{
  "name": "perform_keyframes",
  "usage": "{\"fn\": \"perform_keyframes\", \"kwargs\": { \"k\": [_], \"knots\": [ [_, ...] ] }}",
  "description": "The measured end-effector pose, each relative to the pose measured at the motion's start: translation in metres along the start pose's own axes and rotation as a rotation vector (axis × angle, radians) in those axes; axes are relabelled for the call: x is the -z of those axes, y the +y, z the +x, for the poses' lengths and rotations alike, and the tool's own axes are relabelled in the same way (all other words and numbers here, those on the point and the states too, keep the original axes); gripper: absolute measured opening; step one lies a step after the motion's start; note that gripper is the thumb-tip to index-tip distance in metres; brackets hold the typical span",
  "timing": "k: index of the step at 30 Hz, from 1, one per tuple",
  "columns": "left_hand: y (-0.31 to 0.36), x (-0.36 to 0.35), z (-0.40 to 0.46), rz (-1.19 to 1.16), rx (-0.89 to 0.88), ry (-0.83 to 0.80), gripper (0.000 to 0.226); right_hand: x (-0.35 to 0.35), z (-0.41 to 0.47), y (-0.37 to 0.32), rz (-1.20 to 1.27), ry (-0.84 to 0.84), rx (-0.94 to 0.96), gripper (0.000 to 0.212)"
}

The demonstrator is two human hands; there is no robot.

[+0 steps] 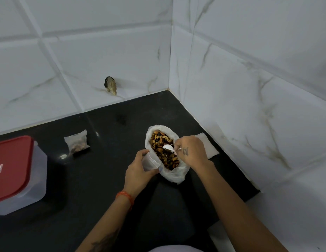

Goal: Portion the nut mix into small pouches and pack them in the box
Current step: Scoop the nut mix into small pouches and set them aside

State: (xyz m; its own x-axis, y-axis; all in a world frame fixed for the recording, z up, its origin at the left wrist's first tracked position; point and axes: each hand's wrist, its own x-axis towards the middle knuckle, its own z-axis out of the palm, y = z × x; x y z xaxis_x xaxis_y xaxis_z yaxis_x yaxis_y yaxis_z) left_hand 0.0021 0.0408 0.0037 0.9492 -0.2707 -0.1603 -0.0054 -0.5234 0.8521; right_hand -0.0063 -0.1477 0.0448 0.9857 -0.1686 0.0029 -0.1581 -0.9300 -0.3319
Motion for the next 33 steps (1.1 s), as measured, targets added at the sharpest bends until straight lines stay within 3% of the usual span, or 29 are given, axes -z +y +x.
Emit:
{"fn": "perform_keyframes", "kwargs": {
  "k": [4,9,13,17,22,27,29,33],
  "knots": [
    [-0.001,-0.001,0.001,0.009,0.002,0.0,0.068,-0.007,-0.002,-0.002,0.019,0.083,0.007,0.018],
    [0.002,-0.002,0.001,0.023,-0.002,-0.005,0.069,-0.013,-0.001,-0.01,-0.028,-0.01,0.142,0.02],
    [0.003,-0.001,0.001,0.016,0.011,-0.013,0.068,0.003,0.004,0.005,-0.011,-0.119,0.053,0.017],
    [0.002,-0.001,0.0,0.017,0.015,-0.017,0.068,-0.004,-0.001,0.006,0.028,0.054,0.019,0.019],
    [0.002,-0.001,0.0,0.014,0.023,-0.025,0.067,-0.011,-0.004,0.003,0.085,-0.034,-0.005,0.017],
    [0.002,-0.001,-0.001,0.009,0.023,-0.02,0.068,-0.01,-0.007,0.006,0.035,0.044,-0.015,0.016],
    [0.003,-0.001,-0.001,0.008,0.026,-0.016,0.068,-0.012,-0.007,0.004,0.025,0.002,-0.01,0.017],
    [0.004,-0.003,0.001,0.015,0.016,-0.012,0.067,-0.004,0.005,0.003,0.248,-0.094,-0.086,0.012]
  ]
}}
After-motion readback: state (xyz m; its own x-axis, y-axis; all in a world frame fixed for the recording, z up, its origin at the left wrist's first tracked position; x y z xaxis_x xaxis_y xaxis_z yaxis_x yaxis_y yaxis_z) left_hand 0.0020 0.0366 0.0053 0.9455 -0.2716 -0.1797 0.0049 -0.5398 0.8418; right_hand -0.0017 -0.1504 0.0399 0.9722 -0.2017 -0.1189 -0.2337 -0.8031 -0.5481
